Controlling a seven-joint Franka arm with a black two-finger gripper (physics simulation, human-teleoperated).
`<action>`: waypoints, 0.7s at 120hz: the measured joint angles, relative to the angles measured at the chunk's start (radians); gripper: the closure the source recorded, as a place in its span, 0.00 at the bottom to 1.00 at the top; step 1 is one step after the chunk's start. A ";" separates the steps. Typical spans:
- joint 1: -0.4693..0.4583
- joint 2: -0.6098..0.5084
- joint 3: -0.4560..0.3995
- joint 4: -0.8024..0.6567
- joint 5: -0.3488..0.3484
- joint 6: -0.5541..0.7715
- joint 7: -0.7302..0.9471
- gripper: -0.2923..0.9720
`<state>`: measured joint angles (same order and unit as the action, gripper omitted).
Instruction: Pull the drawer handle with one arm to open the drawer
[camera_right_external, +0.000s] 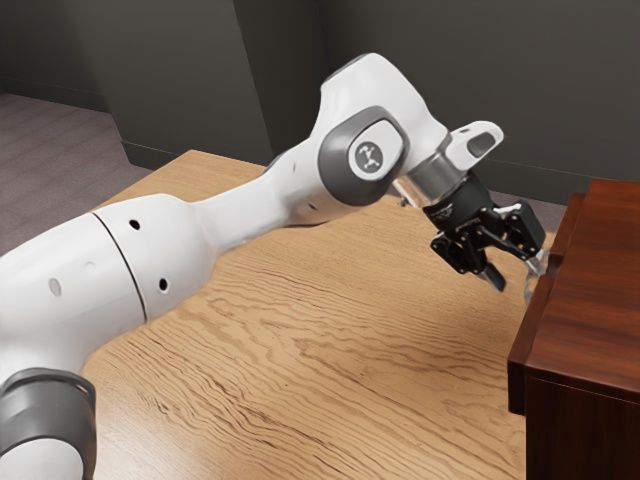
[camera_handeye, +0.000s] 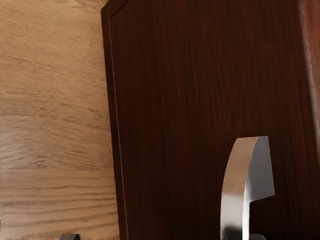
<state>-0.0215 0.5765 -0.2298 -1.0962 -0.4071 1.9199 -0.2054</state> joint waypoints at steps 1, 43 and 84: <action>0.000 0.000 0.000 0.000 0.000 0.000 0.000 0.47; 0.019 -0.039 0.023 -0.045 -0.004 -0.031 0.004 0.47; 0.022 -0.098 0.065 -0.114 -0.009 -0.045 0.013 0.46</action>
<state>0.0001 0.4783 -0.1652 -1.2102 -0.4164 1.8747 -0.1927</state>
